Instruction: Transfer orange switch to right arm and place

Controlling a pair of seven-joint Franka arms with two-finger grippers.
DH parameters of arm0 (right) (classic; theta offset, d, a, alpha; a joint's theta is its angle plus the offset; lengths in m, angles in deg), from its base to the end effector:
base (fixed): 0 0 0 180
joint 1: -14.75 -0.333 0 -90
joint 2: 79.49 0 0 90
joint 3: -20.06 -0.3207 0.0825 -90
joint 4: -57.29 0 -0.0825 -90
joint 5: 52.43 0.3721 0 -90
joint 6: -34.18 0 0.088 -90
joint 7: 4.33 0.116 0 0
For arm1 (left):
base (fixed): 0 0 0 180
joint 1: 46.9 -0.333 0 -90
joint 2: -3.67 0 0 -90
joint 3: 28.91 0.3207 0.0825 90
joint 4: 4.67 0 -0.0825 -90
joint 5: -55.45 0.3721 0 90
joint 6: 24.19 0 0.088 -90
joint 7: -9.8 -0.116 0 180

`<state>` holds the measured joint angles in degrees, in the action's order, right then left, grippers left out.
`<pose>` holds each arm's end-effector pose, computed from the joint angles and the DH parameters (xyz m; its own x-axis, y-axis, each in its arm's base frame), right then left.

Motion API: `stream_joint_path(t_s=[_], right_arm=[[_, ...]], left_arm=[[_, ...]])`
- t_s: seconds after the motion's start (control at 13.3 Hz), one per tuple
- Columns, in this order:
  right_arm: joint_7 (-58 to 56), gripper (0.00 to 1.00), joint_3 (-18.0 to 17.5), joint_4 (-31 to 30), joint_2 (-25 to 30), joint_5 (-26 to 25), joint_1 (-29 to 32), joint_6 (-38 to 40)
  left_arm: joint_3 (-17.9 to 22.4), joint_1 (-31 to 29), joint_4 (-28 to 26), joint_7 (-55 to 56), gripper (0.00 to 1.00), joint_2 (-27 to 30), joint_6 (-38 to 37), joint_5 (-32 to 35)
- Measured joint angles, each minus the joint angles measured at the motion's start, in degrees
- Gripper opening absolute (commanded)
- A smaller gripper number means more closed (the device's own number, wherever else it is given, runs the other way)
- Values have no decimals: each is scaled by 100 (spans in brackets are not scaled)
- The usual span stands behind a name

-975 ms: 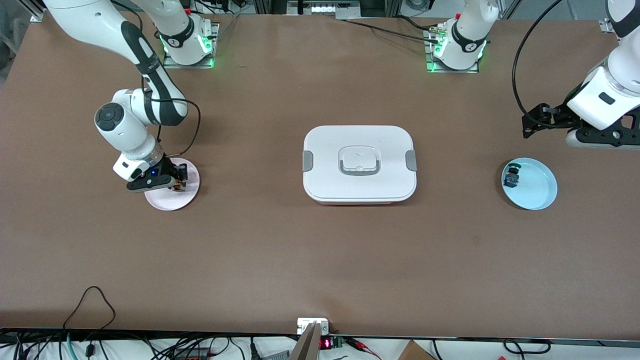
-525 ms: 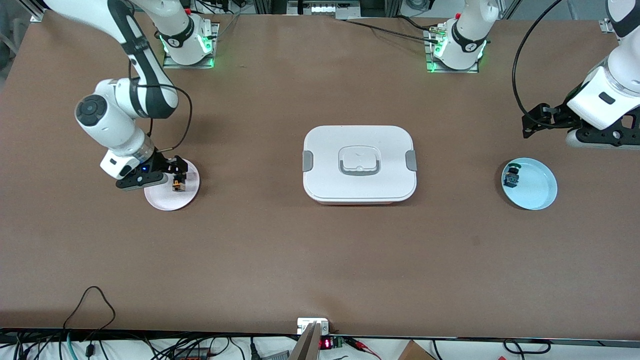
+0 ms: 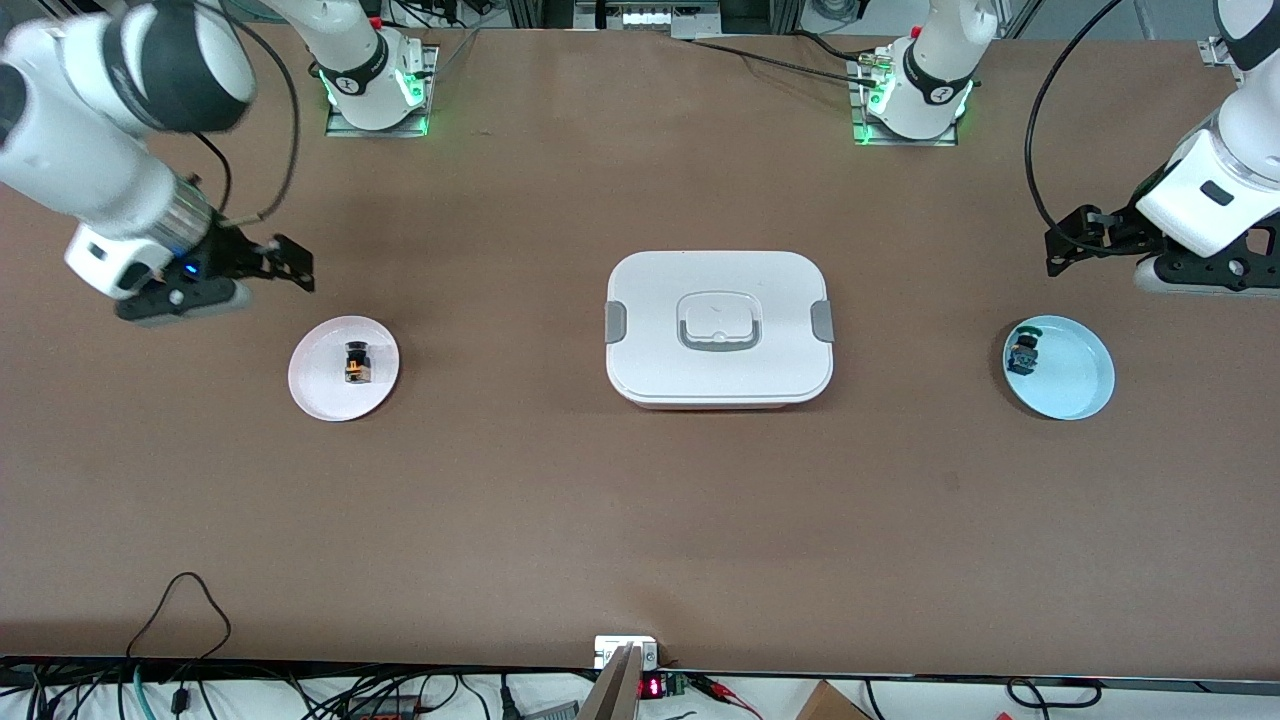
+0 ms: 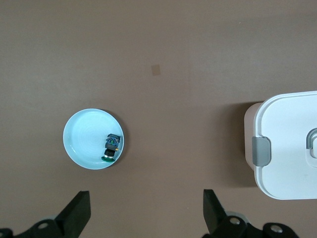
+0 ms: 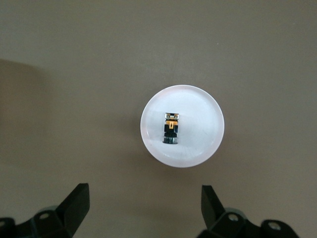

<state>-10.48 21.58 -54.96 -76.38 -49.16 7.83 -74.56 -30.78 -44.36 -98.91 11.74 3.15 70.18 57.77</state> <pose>0.5280 0.0544 0.4972 0.9833 0.1821 -0.0016 0.1818 -0.9818 -0.0558 0.5490 -0.0378 0.5878 0.9989 -0.0462 -0.0055 -0.0464 -0.9981 -0.0403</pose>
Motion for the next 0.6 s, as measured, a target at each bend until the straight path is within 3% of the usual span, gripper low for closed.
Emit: stream_joint_path(t_s=[0.22, 0.6], right_arm=[[2, 100, 88, 907, 137, -1, 30, 1161], [2, 100, 89, 1130, 278, -1, 25, 1296]], left_arm=[[0, 0, 2, 0, 100, 0, 0, 0], [1, 0, 8, 0, 100, 0, 0, 0]])
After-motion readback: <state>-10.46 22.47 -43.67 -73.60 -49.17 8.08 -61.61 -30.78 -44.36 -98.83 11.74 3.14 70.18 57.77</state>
